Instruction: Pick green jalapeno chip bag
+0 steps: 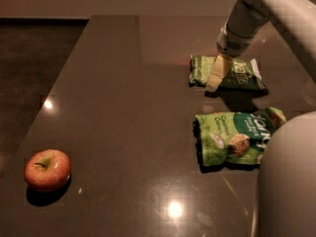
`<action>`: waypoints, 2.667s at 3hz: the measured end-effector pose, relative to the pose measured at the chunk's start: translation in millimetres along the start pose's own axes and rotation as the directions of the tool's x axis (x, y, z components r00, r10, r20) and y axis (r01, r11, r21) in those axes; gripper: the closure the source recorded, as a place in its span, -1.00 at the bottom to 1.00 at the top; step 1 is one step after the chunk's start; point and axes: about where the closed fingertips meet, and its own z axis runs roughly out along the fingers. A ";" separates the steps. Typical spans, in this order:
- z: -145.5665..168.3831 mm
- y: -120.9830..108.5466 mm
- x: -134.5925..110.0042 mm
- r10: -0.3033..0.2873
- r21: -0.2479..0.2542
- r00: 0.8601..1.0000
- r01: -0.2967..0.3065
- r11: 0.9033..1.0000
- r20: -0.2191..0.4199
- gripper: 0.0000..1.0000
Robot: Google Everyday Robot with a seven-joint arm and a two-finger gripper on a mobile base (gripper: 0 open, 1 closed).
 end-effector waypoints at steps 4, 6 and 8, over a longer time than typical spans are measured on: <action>-35.4 14.1 -23.8 -0.073 0.019 0.996 0.072 0.997 0.049 0.73; -99.9 46.8 -76.6 -0.233 0.019 0.960 0.233 0.972 0.153 1.00; -122.3 46.6 -108.5 -0.288 0.061 0.930 0.282 0.958 0.229 1.00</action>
Offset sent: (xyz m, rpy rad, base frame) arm 0.0006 -0.0020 0.0061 -0.0283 -0.0039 0.0000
